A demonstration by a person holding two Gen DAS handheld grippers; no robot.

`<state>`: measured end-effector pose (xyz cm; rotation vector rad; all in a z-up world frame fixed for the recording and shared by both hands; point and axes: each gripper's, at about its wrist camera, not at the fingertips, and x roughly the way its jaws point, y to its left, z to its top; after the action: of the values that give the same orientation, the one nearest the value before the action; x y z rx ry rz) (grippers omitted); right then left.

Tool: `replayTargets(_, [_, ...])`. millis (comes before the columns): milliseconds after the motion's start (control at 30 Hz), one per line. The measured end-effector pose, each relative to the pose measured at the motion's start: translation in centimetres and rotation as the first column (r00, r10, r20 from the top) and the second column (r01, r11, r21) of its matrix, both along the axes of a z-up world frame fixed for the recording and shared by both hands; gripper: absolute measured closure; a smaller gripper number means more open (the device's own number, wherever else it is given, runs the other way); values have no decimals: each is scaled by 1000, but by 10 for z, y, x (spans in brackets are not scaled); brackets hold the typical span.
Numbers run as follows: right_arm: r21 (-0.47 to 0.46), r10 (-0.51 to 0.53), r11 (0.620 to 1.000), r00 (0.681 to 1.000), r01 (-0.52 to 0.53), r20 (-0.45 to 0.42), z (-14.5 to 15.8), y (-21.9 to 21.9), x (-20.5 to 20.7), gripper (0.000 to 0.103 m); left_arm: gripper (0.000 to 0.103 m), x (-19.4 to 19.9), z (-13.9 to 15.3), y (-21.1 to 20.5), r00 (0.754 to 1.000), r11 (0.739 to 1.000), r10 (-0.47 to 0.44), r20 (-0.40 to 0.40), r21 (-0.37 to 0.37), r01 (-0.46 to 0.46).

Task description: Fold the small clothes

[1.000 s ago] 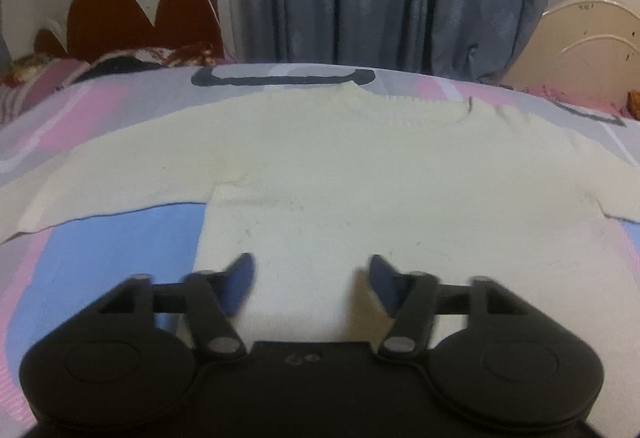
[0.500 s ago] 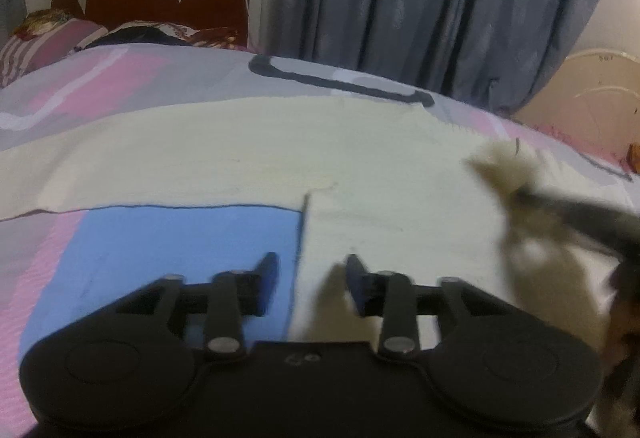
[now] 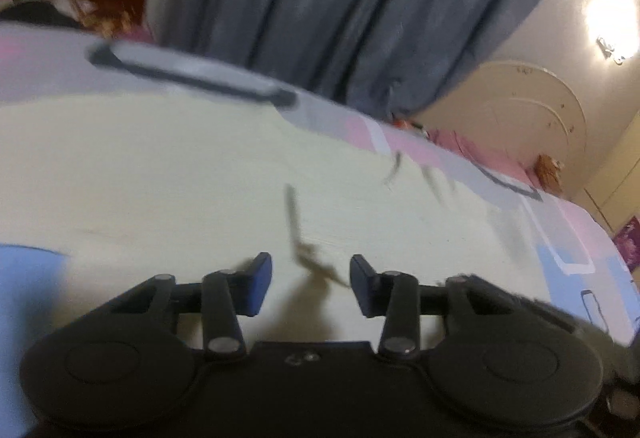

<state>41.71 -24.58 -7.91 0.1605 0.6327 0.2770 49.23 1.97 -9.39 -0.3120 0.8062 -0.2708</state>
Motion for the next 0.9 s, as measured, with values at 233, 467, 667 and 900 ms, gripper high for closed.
replayTargets(233, [7,-59,998,995,60,-78,0,-45,-10,91,100,24,-8,-8,1000,1000,4,-5,-15,-4])
replayTargets(467, [25,-67,997,995,69,-74,1,-47,-9,91,100,0,13,57,989,989,119,84,77,-126])
replayTargets(667, [21,-67,997,995,68,-70,-3,-48,-9,91,100,-1,3,72,989,985,136,54,101,-141])
replayTargets(900, [15,-74,997,995,76,-71,-3,-49,-10,91,100,-9,6,75,986,981,144,83,119,-154])
